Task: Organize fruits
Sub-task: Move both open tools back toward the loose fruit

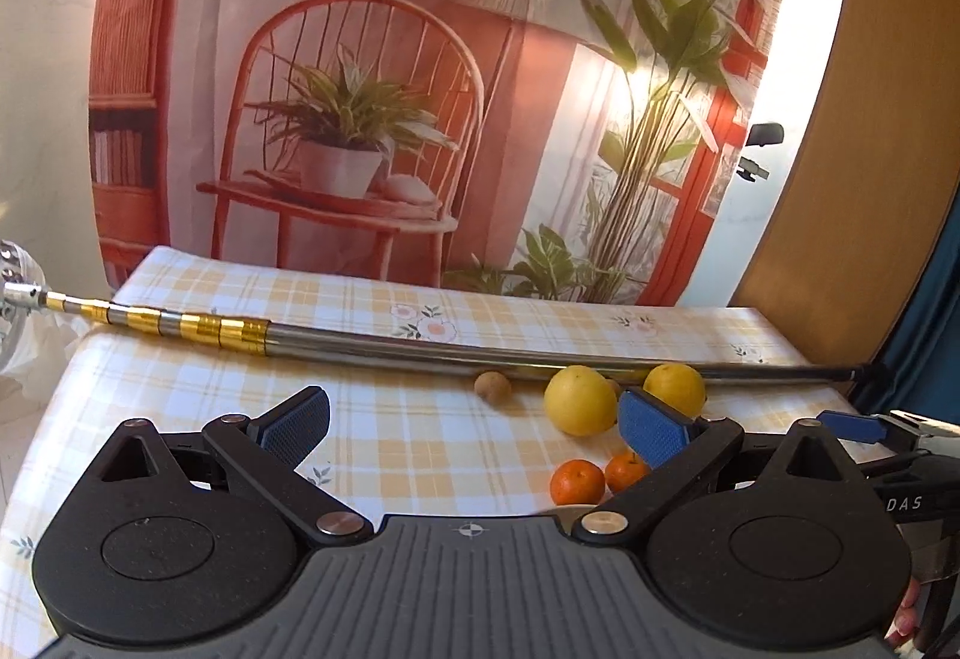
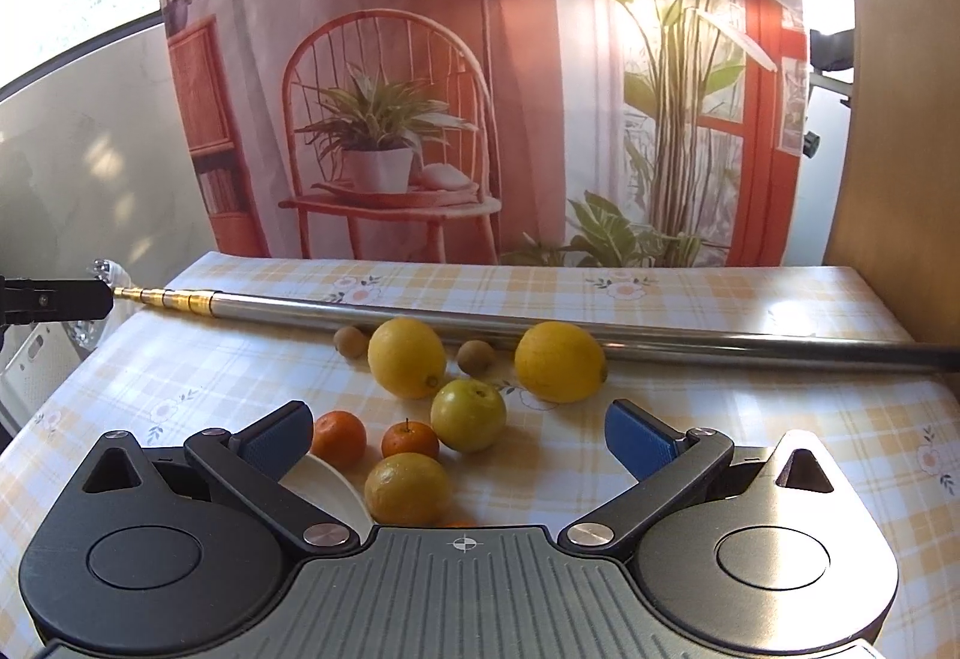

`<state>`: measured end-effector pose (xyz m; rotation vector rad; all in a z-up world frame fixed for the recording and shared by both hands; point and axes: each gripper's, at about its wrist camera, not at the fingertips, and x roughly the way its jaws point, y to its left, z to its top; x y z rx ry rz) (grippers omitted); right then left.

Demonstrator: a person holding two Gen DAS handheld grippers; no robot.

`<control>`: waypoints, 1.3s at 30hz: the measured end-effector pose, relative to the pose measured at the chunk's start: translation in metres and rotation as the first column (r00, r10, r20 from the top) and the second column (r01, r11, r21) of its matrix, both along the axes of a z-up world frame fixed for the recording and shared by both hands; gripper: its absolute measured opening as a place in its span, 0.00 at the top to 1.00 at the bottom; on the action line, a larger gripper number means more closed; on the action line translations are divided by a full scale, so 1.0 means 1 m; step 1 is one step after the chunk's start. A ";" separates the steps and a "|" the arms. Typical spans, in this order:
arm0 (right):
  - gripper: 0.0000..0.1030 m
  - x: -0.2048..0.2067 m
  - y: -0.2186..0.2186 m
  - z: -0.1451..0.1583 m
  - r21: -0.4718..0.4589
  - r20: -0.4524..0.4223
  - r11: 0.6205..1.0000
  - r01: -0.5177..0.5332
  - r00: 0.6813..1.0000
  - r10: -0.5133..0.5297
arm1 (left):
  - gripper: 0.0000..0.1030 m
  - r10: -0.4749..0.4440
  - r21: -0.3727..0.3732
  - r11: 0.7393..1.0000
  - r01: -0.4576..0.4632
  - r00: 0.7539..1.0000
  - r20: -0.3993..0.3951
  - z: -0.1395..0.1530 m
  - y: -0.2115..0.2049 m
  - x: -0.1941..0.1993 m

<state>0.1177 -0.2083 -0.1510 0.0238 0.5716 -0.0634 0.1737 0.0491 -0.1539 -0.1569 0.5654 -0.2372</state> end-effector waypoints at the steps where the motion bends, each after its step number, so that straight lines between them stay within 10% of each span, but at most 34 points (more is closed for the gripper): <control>1: 0.00 0.000 0.001 0.002 -0.005 0.003 1.000 -0.005 1.000 0.005 | 0.00 0.003 -0.015 1.000 -0.003 1.000 -0.013 0.000 0.000 0.002; 16: 0.00 -0.004 0.003 0.014 -0.055 0.053 0.998 -0.025 0.998 0.028 | 0.00 -0.004 0.066 0.998 0.012 0.993 -0.119 0.010 0.000 0.011; 24: 0.00 -0.015 -0.013 0.024 0.014 0.101 1.000 -0.001 0.995 0.000 | 0.00 0.002 0.040 0.999 0.002 0.996 -0.087 0.042 0.004 0.005; 30: 0.00 -0.013 -0.039 0.044 0.137 0.143 0.990 0.039 0.988 -0.058 | 0.00 0.046 0.236 0.971 -0.048 0.999 0.012 0.070 -0.008 0.003; 39: 0.00 0.000 -0.048 0.036 0.119 0.083 0.992 0.045 0.995 -0.055 | 0.00 0.055 0.210 0.976 -0.049 0.998 -0.024 0.067 -0.005 0.015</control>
